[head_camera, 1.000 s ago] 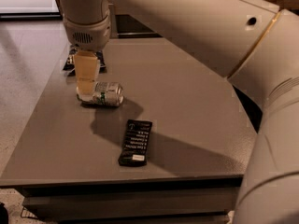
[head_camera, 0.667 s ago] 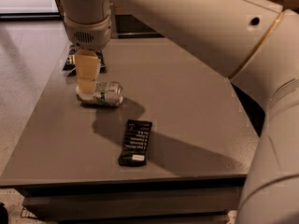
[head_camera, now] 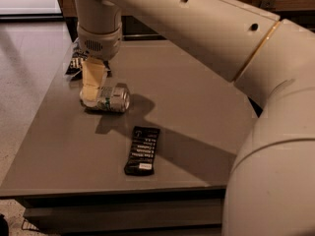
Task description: Place 7up can upright
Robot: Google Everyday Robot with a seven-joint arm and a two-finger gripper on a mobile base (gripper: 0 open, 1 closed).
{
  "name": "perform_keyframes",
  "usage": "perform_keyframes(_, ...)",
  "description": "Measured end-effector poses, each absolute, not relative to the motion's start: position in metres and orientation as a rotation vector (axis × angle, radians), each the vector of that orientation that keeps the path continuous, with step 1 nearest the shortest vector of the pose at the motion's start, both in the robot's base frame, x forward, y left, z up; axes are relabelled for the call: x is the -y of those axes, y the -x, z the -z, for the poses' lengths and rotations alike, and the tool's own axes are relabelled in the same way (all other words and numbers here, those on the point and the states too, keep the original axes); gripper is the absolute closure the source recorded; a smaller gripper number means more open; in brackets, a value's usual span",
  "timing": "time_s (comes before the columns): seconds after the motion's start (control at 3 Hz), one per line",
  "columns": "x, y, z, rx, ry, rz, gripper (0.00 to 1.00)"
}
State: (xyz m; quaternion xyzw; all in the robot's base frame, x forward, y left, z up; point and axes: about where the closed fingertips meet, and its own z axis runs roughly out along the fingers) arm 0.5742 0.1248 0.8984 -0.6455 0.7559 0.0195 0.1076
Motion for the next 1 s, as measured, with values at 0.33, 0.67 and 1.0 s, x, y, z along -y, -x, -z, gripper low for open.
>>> perform_keyframes(0.33, -0.132, -0.577, -0.870, -2.324, 1.879, -0.110, 0.00)
perform_keyframes(0.67, -0.135, -0.576, -0.849, -2.399, 1.883, -0.132, 0.00)
perform_keyframes(1.0, -0.135, -0.572, -0.836, -2.445, 1.891, -0.131, 0.00)
